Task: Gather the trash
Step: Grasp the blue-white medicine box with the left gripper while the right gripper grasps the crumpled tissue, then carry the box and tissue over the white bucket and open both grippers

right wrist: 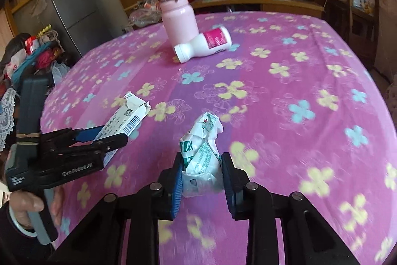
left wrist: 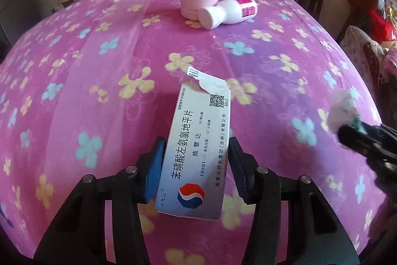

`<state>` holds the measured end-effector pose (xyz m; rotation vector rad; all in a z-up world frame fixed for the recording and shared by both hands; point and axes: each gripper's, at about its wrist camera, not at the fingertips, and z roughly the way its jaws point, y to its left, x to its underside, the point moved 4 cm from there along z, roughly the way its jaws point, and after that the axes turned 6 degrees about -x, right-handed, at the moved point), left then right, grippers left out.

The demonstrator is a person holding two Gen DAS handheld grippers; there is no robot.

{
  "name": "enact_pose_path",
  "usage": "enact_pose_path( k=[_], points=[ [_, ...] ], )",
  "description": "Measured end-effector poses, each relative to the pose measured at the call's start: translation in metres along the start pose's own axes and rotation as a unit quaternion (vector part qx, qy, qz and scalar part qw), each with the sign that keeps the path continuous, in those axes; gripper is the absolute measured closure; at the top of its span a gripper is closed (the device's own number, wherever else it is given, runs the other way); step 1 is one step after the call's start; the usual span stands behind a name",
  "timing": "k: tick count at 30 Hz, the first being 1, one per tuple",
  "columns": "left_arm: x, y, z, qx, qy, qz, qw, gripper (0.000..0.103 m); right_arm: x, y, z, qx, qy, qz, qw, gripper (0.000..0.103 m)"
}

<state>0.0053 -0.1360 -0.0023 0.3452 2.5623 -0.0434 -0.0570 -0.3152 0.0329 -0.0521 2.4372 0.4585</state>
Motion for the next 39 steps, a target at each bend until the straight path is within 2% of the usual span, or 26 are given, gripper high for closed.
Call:
enact_pose_path(
  k=[12,21,31,39],
  points=[
    [0.028,-0.054,-0.053,0.010,-0.034,0.022,0.9991,0.055,0.047,-0.019,-0.067,0.024,-0.017,0.019,0.999,0.075],
    [0.044,-0.090,-0.081,0.022,-0.051,0.041,0.9976,0.055,0.070,-0.031,-0.098,0.041,-0.026,0.035,0.998,0.075],
    [0.053,-0.143,-0.099,0.059,-0.051,0.063,0.9949,0.055,0.086,-0.061,-0.141,0.062,-0.050,0.062,0.995,0.075],
    [0.053,-0.209,-0.108,0.096,-0.054,0.101,0.9888,0.055,0.103,-0.103,-0.177,0.093,-0.060,0.088,0.990,0.075]
  ],
)
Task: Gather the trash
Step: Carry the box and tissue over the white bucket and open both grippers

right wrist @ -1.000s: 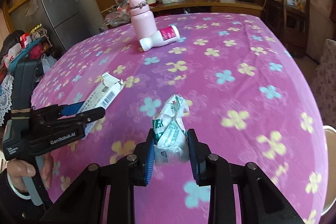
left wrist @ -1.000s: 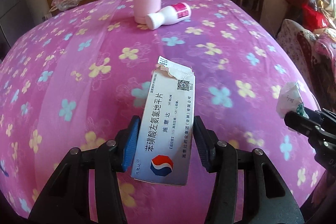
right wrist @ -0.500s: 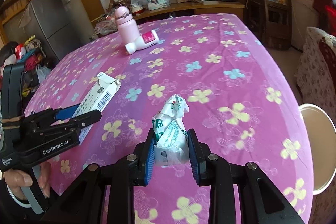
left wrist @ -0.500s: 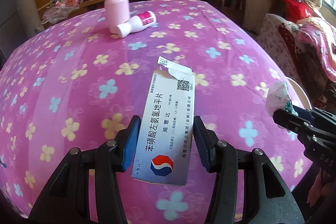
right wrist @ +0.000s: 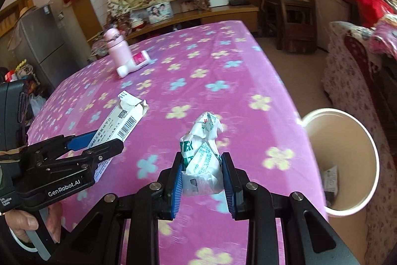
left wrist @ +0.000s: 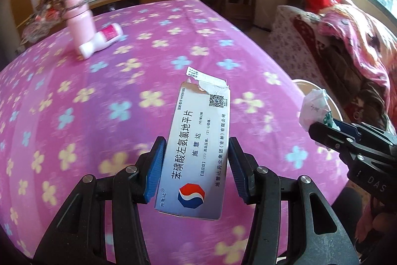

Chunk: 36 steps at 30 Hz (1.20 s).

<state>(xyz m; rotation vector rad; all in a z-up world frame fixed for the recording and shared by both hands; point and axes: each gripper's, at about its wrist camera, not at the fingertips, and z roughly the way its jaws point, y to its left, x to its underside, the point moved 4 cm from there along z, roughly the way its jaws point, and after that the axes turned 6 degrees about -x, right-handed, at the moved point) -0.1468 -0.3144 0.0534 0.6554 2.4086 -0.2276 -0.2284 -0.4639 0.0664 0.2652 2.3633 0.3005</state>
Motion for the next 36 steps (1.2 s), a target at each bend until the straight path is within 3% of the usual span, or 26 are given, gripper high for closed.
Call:
enact_pose_path(
  k=[17,28,36],
  points=[
    [-0.027,-0.127,0.018,0.049,-0.001,0.073,0.9961,0.055,0.020,-0.113,-0.047,0.062,-0.014,0.071,0.995,0.075],
    [-0.041,-0.190,0.045,0.085,0.019,0.090,0.9921,0.055,0.032,-0.190,-0.062,0.107,-0.017,0.123,0.987,0.075],
    [-0.048,-0.226,0.063,0.104,0.029,0.103,0.9889,0.055,0.038,-0.224,-0.061,0.126,-0.018,0.148,0.981,0.075]
  ],
)
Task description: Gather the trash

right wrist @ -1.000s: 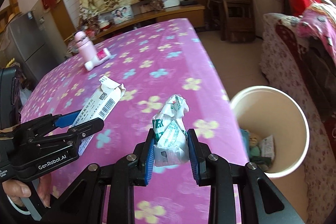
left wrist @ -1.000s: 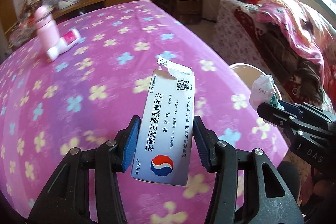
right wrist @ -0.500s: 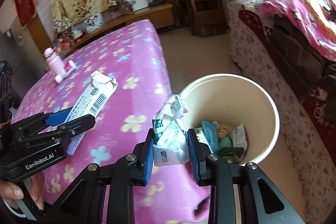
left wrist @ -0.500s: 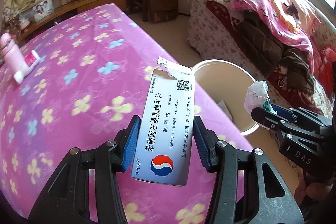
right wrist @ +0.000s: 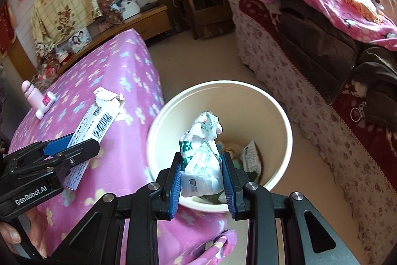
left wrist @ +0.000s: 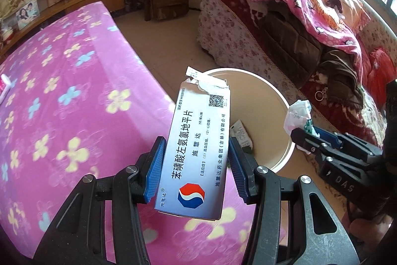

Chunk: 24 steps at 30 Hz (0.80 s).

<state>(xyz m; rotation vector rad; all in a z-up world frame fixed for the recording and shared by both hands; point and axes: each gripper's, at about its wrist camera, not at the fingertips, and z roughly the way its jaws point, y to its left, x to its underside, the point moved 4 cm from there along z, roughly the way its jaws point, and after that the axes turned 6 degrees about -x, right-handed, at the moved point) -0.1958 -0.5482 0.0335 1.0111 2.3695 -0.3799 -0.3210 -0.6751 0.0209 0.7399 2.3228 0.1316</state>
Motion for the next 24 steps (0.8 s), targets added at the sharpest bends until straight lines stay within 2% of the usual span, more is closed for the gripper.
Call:
enact_pose_path(
  k=[4,6,7,8,12,14,16,24],
  points=[
    [-0.009,-0.009,0.009,0.010,0.001,0.001,0.9999,0.054,-0.001,-0.009,0.008,0.008,0.005,0.008,1.000,0.075],
    [-0.013,-0.011,0.012,0.015,-0.002,0.000,0.9999,0.054,-0.003,-0.014,0.012,0.017,0.007,0.010,1.000,0.066],
    [-0.015,-0.012,0.013,0.017,-0.007,-0.003,0.9998,0.054,-0.003,-0.015,0.013,0.019,0.006,0.011,1.000,0.054],
    [-0.017,-0.012,0.014,0.021,-0.010,-0.005,0.9997,0.053,-0.005,-0.017,0.014,0.021,0.001,0.012,1.000,0.048],
    [-0.020,-0.007,0.018,0.057,-0.006,-0.035,0.9977,0.052,-0.006,-0.020,0.014,0.028,-0.007,0.013,1.000,0.047],
    [-0.020,0.001,0.019,0.065,-0.008,-0.061,0.9960,0.041,-0.005,-0.020,0.015,0.027,-0.003,0.014,1.000,0.047],
    [-0.019,0.007,0.018,0.063,-0.012,-0.074,0.9952,0.036,-0.002,-0.018,0.016,0.027,0.000,0.011,1.000,0.047],
    [-0.011,0.023,0.010,0.031,-0.020,-0.080,0.9961,0.036,0.010,-0.002,0.018,0.032,0.001,0.001,0.999,0.047]
  ],
)
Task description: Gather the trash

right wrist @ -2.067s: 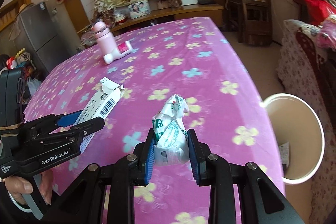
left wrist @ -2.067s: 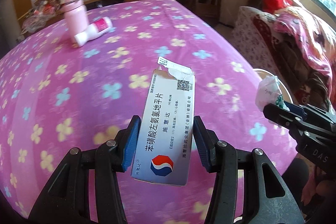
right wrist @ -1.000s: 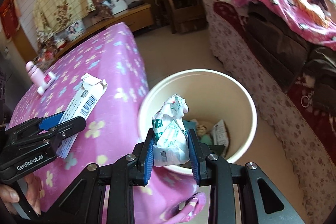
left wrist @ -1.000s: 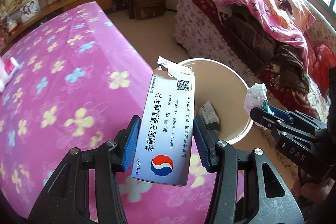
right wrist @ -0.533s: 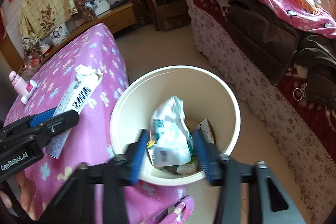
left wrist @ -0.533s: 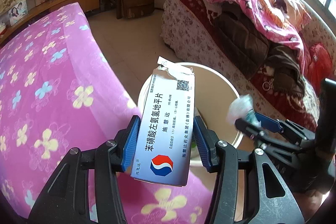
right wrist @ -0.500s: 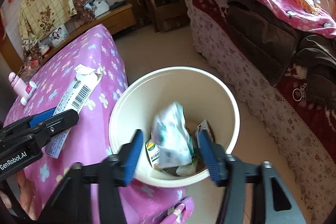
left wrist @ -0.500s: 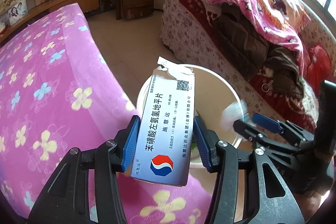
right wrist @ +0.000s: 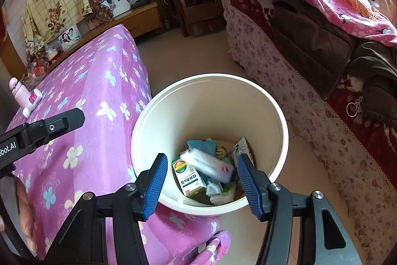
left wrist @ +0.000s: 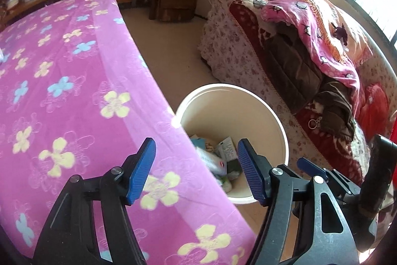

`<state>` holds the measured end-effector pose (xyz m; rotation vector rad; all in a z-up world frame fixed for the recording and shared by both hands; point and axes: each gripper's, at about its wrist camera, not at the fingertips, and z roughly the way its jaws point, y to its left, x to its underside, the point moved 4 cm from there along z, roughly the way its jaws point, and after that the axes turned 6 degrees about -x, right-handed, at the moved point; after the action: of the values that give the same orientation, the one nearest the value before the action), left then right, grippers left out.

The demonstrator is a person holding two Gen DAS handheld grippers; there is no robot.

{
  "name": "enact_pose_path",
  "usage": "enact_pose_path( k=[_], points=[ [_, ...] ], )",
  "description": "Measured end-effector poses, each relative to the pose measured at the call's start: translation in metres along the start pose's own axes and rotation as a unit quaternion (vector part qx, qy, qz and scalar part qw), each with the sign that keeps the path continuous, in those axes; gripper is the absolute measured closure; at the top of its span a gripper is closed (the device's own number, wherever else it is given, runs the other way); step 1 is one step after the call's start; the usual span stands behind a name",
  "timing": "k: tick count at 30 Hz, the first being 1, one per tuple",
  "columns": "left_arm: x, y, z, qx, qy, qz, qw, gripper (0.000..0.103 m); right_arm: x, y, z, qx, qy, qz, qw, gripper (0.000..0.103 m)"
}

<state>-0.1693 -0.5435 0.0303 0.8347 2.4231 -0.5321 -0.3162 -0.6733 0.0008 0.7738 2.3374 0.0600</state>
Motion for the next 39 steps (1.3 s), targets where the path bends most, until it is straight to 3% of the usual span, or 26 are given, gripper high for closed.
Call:
enact_pose_path(
  k=[7,12,18,24,39],
  points=[
    [0.009,0.008,-0.030,-0.045,-0.051,0.016,0.9976,0.036,0.006,0.019,-0.016,0.013,-0.016,-0.010,1.000,0.046],
    [0.019,0.011,-0.061,-0.079,-0.086,0.040,0.9923,0.036,0.004,0.033,-0.047,0.020,-0.054,-0.008,0.998,0.034],
    [0.032,0.014,-0.103,-0.078,-0.122,0.047,0.9883,0.036,0.003,0.062,-0.091,0.031,-0.100,-0.024,0.994,0.032],
    [0.046,0.022,-0.143,-0.071,-0.154,0.043,0.9846,0.036,0.008,0.091,-0.132,0.040,-0.143,-0.042,0.988,0.022],
    [0.064,0.055,-0.208,-0.098,-0.216,0.019,0.9712,0.036,0.021,0.133,-0.177,0.039,-0.180,-0.060,0.981,0.019]
  ],
)
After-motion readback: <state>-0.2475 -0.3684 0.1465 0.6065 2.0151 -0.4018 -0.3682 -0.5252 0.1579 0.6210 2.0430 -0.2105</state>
